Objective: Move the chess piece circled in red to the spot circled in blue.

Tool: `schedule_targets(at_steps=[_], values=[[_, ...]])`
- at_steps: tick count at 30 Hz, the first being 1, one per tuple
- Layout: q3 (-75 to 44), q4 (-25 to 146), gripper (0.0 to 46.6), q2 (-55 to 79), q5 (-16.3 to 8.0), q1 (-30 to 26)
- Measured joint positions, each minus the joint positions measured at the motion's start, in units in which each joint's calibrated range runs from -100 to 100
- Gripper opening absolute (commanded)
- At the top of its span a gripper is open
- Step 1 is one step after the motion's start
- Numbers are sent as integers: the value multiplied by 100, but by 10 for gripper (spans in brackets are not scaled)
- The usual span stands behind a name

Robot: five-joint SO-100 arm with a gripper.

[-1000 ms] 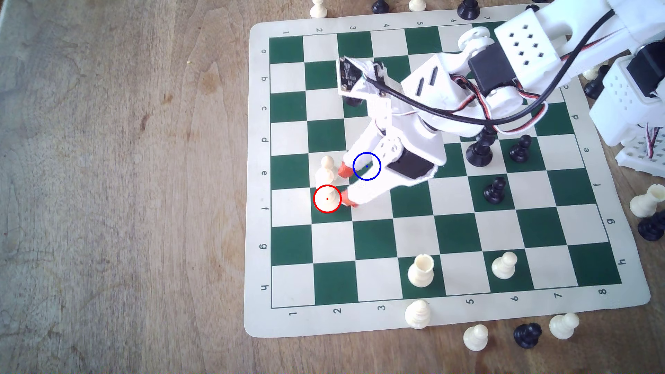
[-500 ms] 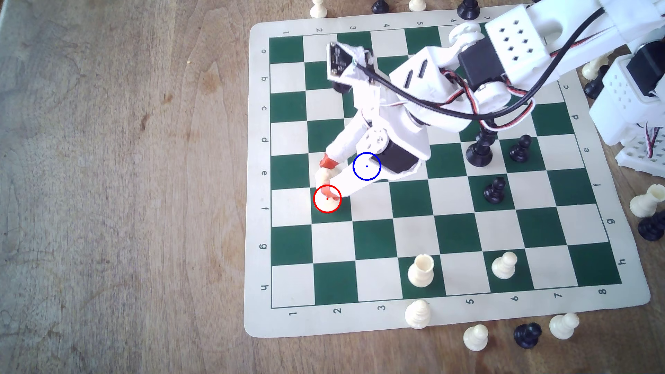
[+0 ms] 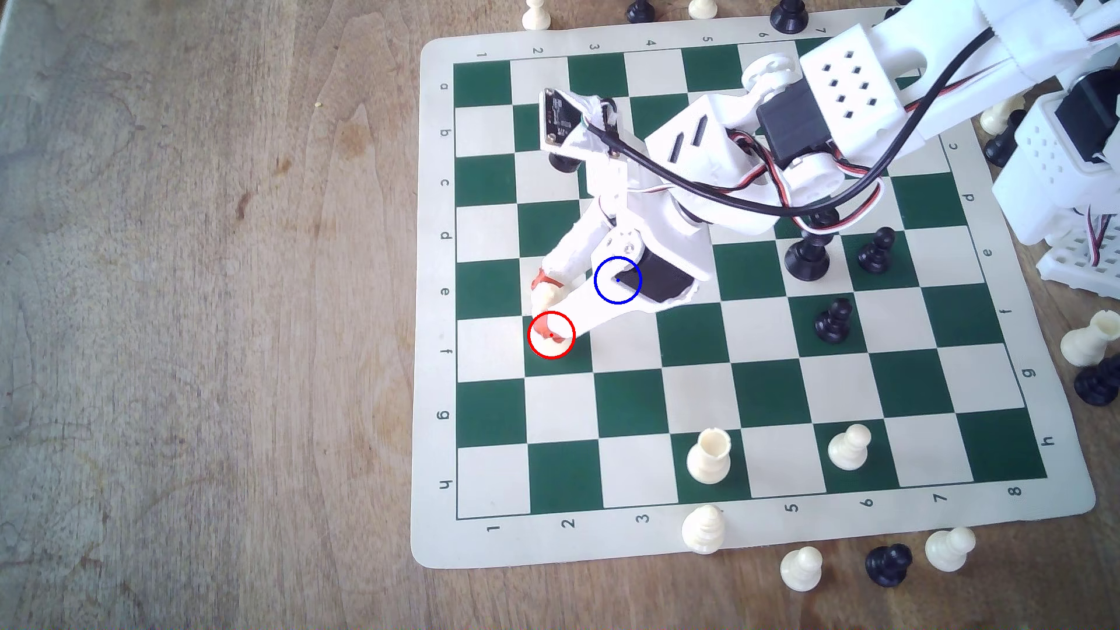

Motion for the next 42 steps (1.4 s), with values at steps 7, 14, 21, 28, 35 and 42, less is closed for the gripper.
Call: schedule_targets(at_steps=[7, 14, 21, 28, 35, 42], values=[[-27, -8, 2, 34, 0, -29], [-36, -8, 2, 34, 0, -29], [-470, 223, 2, 42, -171, -29], [-551, 805, 2, -637, -181, -29], [-380, 1108, 2, -1910, -59, 317], [1066, 1108, 2, -2664, 103, 745]])
